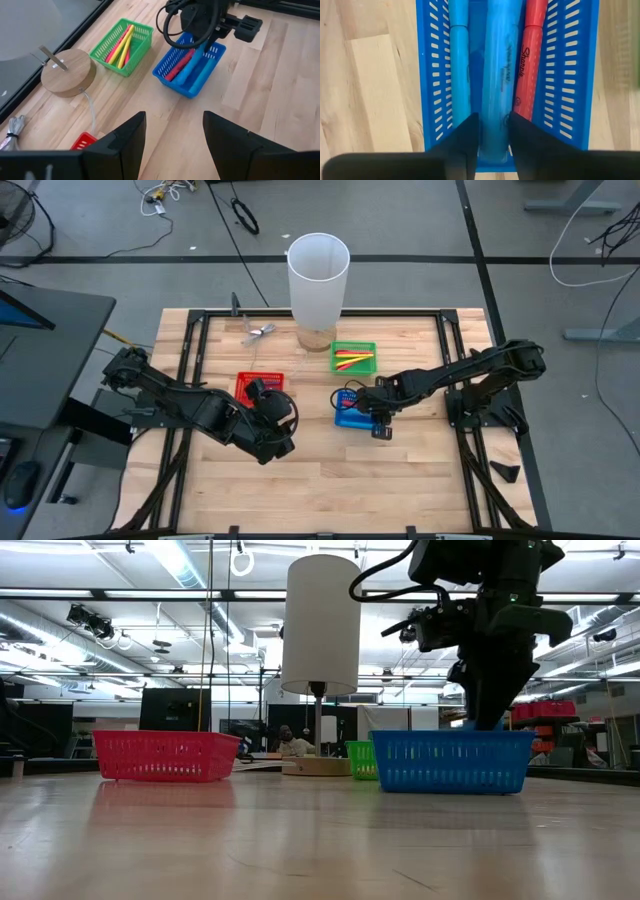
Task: Pick & Place Markers
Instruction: Put the blue highlighter into the blue bin, then return to Home Position
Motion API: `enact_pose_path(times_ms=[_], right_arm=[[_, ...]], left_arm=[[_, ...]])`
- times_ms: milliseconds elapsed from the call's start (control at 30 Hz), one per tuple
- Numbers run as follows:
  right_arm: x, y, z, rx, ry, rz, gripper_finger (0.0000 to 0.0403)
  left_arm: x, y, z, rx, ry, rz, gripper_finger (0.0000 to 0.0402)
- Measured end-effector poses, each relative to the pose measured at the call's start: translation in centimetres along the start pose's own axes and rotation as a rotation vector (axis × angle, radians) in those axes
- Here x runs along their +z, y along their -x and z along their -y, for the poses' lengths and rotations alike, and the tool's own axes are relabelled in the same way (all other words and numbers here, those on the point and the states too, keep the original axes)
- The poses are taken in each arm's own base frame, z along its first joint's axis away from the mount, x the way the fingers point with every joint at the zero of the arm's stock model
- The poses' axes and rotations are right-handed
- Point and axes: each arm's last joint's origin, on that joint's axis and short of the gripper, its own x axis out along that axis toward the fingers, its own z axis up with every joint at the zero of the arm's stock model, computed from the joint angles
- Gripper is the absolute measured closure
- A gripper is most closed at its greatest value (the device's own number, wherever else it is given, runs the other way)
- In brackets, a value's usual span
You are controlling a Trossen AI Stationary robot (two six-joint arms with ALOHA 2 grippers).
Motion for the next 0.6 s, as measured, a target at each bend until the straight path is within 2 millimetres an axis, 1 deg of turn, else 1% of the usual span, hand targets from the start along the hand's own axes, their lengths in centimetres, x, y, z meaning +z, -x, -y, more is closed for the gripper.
enact_pose_path(times_ms=[100,233,500,600], right_arm=[[0.0,0.0,0.01,0.001,0.004,0.0,0.0278],[0.0,0.0,-0.04,0.017,0.007,-0.004,0.0265],[-0.03,0.0,-0.05,0.021,0.008,-0.008,0.0259],[0.04,0.62,-0.09,0.046,0.026,0.024,0.0259]], left_arm=[[-0.01,0.0,0.01,-0.004,0.0,-0.004,0.0197],[-0.02,0.0,0.01,-0.004,-0.001,-0.004,0.0197],[-0.03,0.0,-0.01,-0.002,-0.003,-0.006,0.0197],[-0.03,0.0,-0.01,-0.002,-0.002,-0.005,0.0197]])
